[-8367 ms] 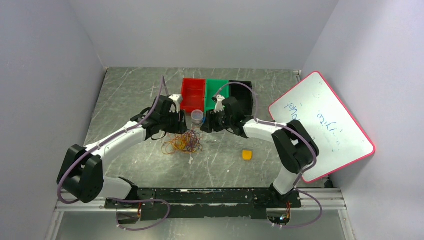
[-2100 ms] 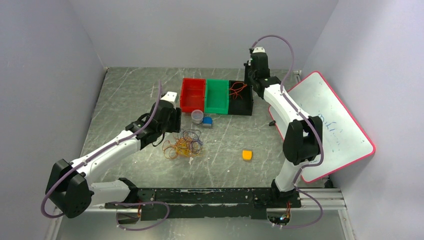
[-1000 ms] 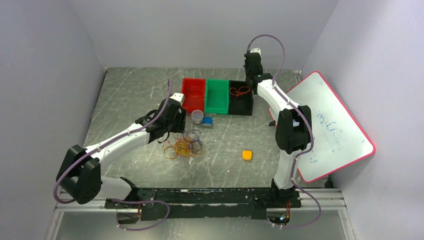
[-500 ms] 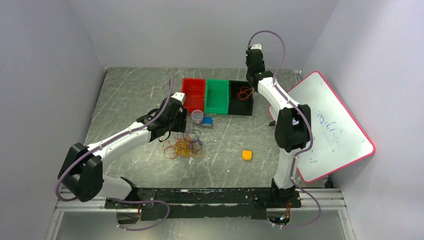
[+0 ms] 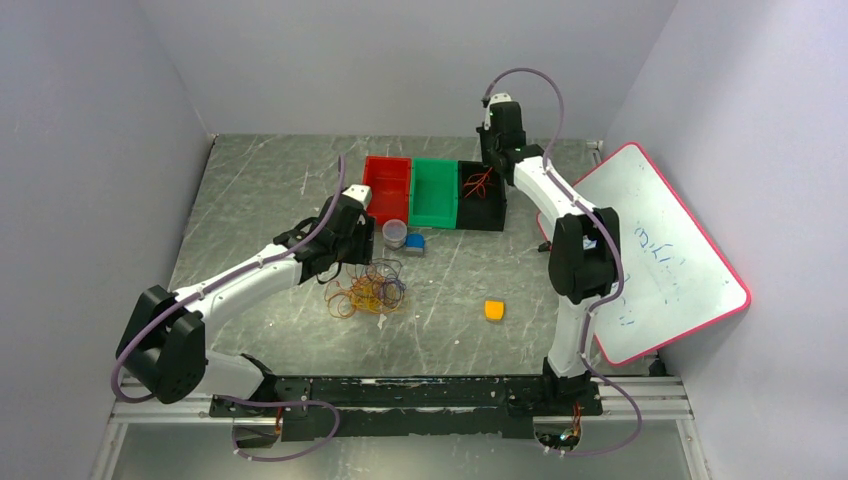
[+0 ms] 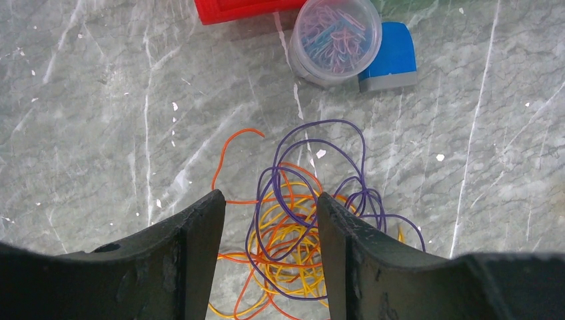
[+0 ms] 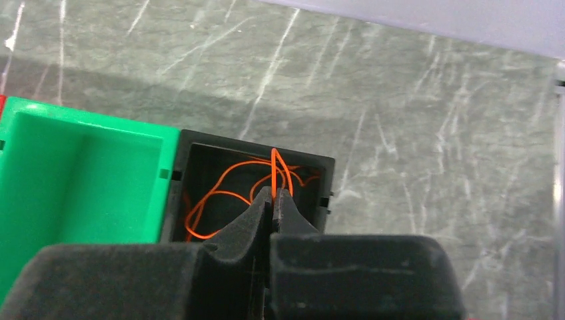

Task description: Untangle the cables

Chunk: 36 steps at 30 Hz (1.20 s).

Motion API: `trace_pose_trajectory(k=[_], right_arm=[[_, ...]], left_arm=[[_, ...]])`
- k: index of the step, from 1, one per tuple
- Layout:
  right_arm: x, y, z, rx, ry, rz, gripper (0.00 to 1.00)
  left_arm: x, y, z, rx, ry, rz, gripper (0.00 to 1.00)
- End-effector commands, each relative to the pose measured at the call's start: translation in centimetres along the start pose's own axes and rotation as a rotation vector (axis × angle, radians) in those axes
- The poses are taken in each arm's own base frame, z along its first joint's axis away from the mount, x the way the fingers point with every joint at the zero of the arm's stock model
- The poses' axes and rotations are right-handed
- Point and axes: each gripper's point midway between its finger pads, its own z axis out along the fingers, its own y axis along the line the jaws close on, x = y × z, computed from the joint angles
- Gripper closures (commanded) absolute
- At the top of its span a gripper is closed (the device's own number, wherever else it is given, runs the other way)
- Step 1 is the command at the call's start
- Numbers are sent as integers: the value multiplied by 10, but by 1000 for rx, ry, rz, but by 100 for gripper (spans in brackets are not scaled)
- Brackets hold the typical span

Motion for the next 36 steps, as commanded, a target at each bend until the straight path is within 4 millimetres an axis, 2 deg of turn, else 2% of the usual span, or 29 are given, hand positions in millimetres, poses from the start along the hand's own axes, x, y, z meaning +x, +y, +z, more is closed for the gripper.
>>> trace_pose_trajectory(k=[1, 4, 8, 12, 17, 22, 27, 32, 36], right_arm=[[32, 21, 22, -73, 68, 62, 100], [55, 25, 35, -66, 118, 70, 100], [71, 37, 46, -115, 145, 80, 100], [80, 46, 54, -151, 160, 90, 100], [86, 49, 61, -157, 183, 82, 99], [78, 44, 56, -139, 157, 80, 90], [53, 37, 41, -129, 100, 77, 81], [32, 28, 20, -108, 53, 79, 73], [19, 20, 3, -88, 19, 79, 56]], left_arm=[[-10, -4, -7, 19, -42, -11, 41], [-10, -3, -9, 17, -43, -11, 41], [-7, -7, -8, 43, -37, -11, 41], [-7, -4, -8, 24, -33, -11, 42], [-8, -2, -10, 15, -44, -11, 40], [-7, -4, -8, 15, -35, -44, 38], [-9, 0, -9, -7, -48, -52, 35], [-10, -5, -10, 9, -35, -97, 35], [5, -20, -18, 89, 15, -203, 36]])
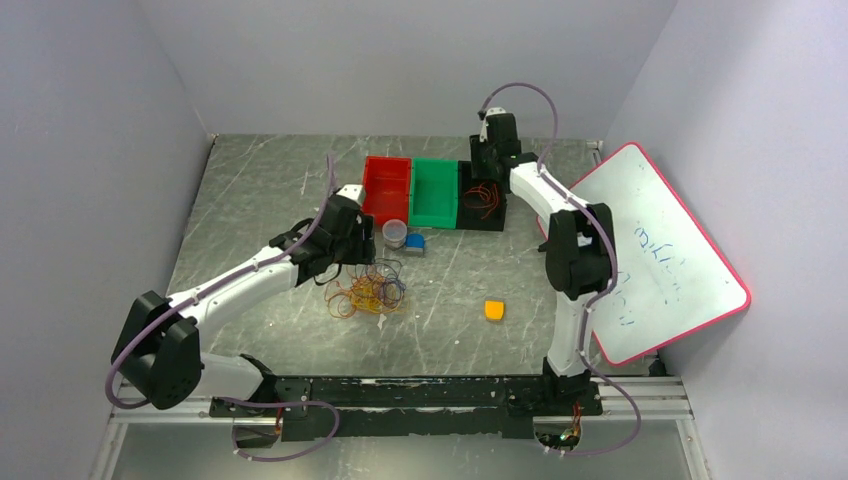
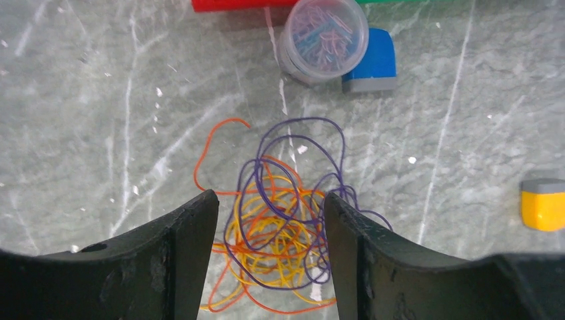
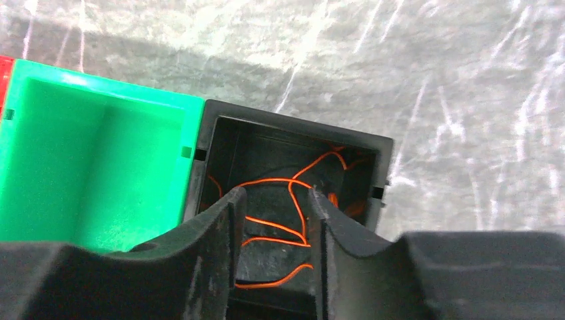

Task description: Untangle the cables

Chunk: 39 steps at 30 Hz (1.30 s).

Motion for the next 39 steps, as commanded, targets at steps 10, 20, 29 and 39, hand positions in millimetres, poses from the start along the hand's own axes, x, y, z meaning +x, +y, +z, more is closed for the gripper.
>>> trace_pose_trajectory(k=[10, 20, 29, 39], right_arm=[[-32, -12, -50, 44, -106, 2, 43], [-25, -1, -86, -28, -142, 50, 42], [-14, 16, -120, -118, -155, 70, 42], [7, 29, -147, -199, -129, 68, 43]], left_arm=[[39, -15, -42, 114, 108, -290, 35], [29, 11, -81, 64, 39, -331, 20], [-8, 18, 1, -28, 9, -211, 31], [9, 53, -7, -137, 77, -173, 40]])
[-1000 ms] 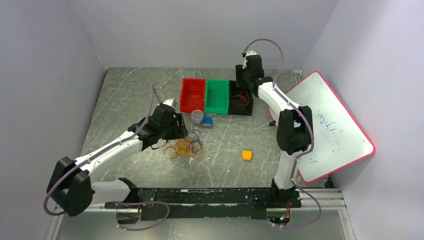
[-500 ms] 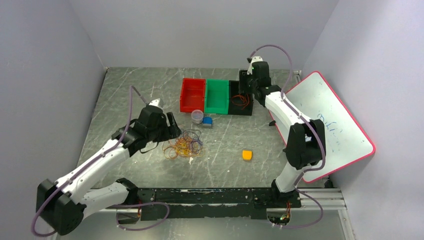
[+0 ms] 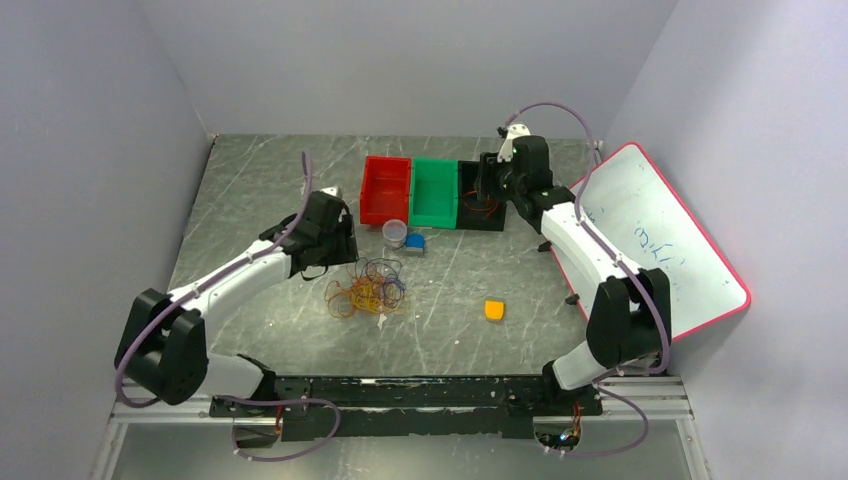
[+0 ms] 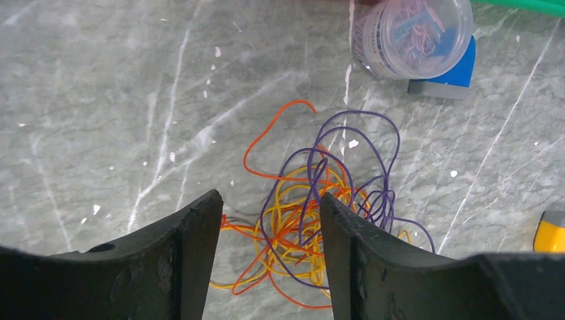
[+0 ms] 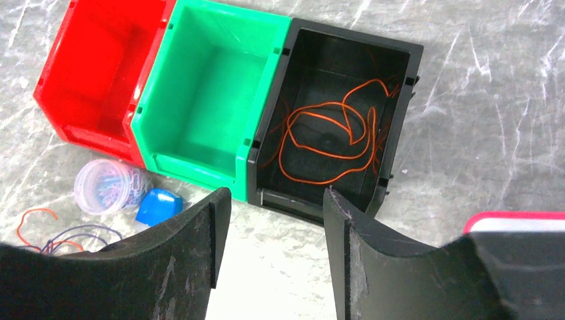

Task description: Untangle the cables

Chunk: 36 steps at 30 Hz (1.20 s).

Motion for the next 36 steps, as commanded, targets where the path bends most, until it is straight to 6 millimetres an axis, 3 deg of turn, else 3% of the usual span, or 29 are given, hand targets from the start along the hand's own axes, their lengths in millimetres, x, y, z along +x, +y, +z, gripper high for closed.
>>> trace_pose_trajectory(k=[1, 5, 10, 19, 25, 29, 33, 36], right_arm=[[6, 11, -15, -47, 2, 19, 44], [13, 16, -19, -71, 13, 40, 44], [22, 22, -18, -96, 39, 43, 45], [36, 25, -15, -101, 72, 40, 46], [41, 28, -13, -104, 75, 40, 46], [42, 31, -12, -109, 79, 40, 46], [38, 38, -16, -121, 55, 31, 47], [36, 47, -22, -151, 31, 26, 47]], left_arm=[[-12, 21, -21, -86, -49, 3, 40], [1, 51, -35, -192, -25, -49, 41], [33, 66, -29, -236, 54, -80, 42], [54, 62, -8, -168, 92, -54, 39], [67, 65, 8, -177, 137, -26, 44], [65, 67, 13, -185, 134, -4, 55], [55, 65, 13, -194, 127, 33, 80], [42, 62, 8, -197, 106, 53, 91]])
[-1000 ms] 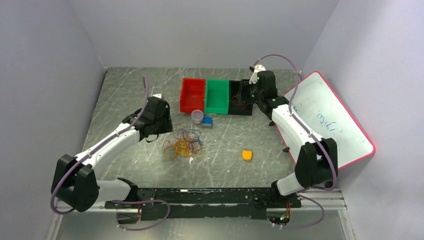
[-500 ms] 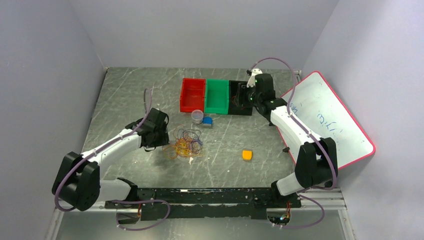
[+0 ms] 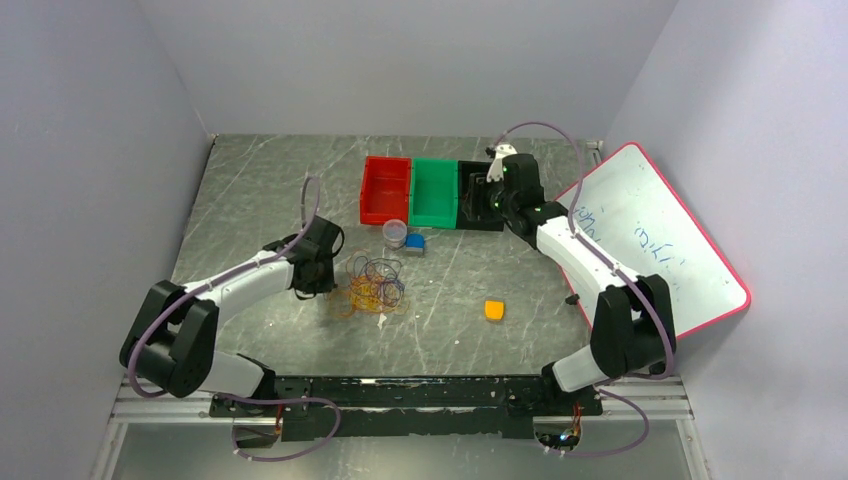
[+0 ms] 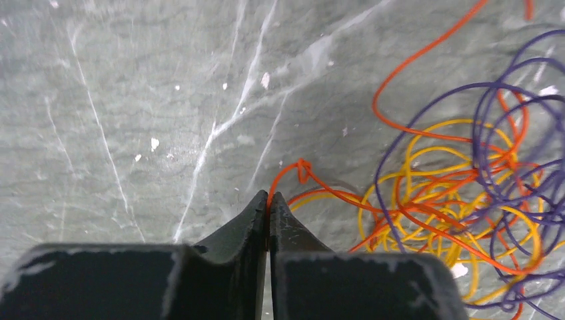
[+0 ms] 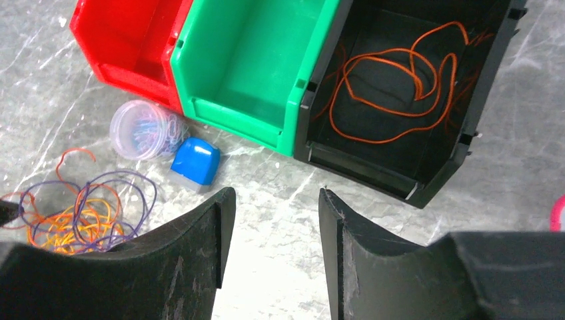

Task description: Untangle the cables

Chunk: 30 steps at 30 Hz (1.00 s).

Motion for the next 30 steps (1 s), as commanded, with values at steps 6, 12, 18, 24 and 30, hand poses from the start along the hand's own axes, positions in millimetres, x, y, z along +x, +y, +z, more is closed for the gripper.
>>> trace_pose_trajectory(k=[6, 12, 18, 24, 30], right_arm=[[-17, 36, -21, -103, -127, -19, 47], [-22, 75, -29, -253, -193, -57, 43], [-25, 136, -34, -445, -231, -114, 39], [-32, 181, -36, -575, -290, -102, 36], [-32, 216, -30, -669, -304, -129, 34]], left_arm=[[-68, -12, -48, 20, -174, 48, 93], [-113, -23, -108, 105, -334, 148, 93], [-141, -45, -169, 272, -494, 244, 93], [-159, -55, -215, 354, -601, 286, 93], [-168, -62, -245, 413, -640, 290, 93]])
